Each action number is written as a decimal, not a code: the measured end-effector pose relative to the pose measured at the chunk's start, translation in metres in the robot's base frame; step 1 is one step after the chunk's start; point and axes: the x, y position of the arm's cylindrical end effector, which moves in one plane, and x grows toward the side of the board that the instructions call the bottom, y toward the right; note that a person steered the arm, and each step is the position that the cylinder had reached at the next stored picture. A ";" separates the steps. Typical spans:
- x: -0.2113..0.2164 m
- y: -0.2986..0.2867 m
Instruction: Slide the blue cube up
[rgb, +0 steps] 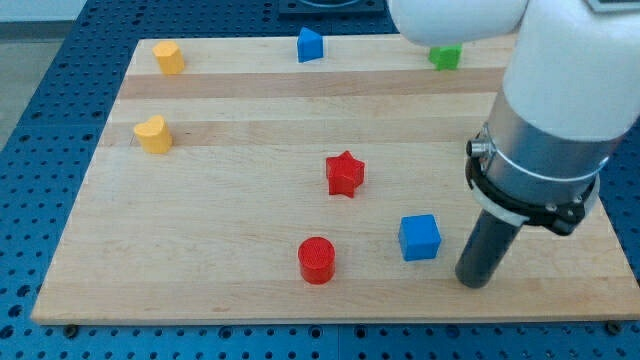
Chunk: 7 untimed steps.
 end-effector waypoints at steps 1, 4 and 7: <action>0.004 -0.040; -0.005 -0.038; -0.005 -0.040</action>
